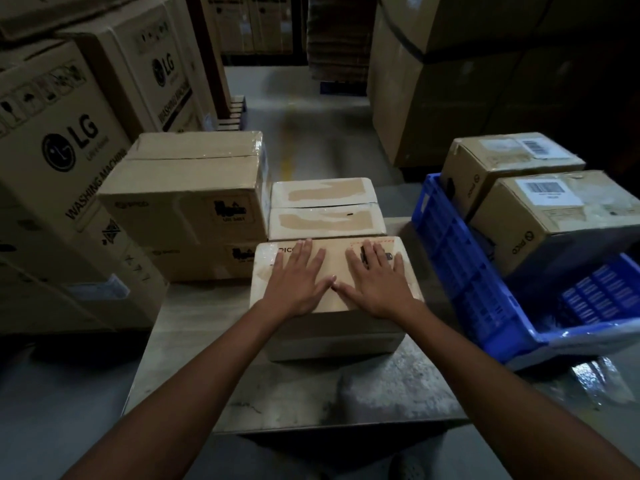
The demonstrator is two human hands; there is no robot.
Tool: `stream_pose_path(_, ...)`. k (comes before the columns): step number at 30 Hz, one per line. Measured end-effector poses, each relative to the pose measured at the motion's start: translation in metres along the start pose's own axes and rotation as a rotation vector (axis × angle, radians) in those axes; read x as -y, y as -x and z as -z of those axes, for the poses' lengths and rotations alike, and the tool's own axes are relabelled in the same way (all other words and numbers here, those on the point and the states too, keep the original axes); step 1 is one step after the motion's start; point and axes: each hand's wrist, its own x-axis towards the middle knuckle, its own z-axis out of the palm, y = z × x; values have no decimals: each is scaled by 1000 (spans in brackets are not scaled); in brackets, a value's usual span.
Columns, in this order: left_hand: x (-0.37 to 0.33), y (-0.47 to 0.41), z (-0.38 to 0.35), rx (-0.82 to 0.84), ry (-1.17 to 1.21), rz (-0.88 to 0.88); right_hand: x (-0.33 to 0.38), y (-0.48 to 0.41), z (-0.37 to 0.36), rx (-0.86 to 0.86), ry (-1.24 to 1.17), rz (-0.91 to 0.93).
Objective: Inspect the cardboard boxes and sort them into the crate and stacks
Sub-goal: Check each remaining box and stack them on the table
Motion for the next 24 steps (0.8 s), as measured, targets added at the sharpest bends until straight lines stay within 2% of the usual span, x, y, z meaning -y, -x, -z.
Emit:
stream_pose_path(4,-5,7,6,-1,34,-22,-7,2,20,82,-44,13)
stream_pose_path(8,-17,21,5,-64,51,-94,-5,26,20,-14,-66,-40)
stream_pose_path(16,-27,27,4,-16,14,-101,-5,33,23,78,2,7)
stream_pose_path(21,-32,25,8,14,21,-141,-17,28,29,15,-17,-18)
stream_pose_path(24,-28,18,15,39,19,-147,-15,20,38,43,6,-12)
